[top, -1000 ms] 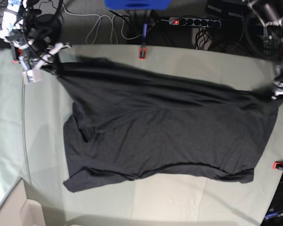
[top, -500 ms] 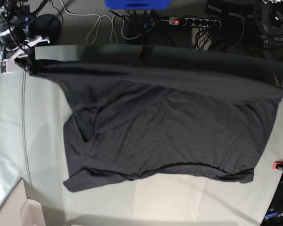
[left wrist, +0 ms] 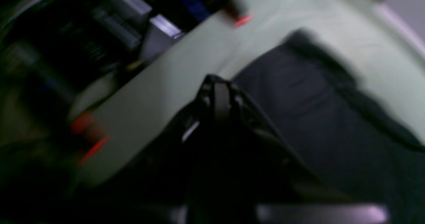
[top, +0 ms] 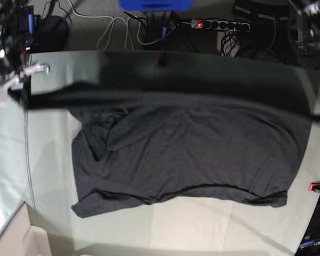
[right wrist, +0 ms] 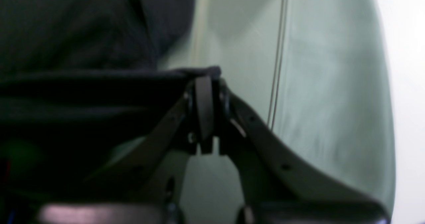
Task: Layout the t-shirt on the table in an organized manner, then fold the t-shirt properly
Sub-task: 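Lift the shirt with both grippers and swing it over the table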
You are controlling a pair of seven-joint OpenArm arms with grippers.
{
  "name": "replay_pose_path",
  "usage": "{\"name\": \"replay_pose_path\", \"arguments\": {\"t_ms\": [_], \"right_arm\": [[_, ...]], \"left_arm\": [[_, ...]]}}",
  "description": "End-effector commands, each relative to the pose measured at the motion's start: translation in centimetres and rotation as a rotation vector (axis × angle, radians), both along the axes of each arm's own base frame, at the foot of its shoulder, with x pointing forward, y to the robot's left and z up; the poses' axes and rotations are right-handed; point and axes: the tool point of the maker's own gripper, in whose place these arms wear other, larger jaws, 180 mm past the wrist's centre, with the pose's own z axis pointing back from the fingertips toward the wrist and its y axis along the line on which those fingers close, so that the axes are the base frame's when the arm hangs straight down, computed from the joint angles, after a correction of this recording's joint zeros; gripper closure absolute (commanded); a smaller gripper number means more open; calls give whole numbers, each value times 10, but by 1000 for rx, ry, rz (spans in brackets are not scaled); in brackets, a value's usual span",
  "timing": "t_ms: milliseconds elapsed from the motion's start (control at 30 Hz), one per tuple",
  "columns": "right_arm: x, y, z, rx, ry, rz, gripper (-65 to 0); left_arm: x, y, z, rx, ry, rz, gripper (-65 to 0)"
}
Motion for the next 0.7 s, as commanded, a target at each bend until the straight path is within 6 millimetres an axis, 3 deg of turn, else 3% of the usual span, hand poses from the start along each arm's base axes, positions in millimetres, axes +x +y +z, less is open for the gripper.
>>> {"name": "replay_pose_path", "arguments": {"t_ms": [0,333,467,500,667], "right_arm": [[17,-5,20,-21,-71,-1,0],[161,-54,77,-188,-60,-135,0],[228,-83,132,-192,-114,-175,0],[244,-91,155,-188,-143,-184,0],[294,-115,255,-145,-298,-172,0]], "left_arm": [[14,4,25,46,-69,-11,0],[143,-41,96,54,-235,-211,0],[203,-58,131,30,-284,-271,0],[218,-62,142,19,-297,-282,0],[272,-82,214,11,-381,-336,0]]}}
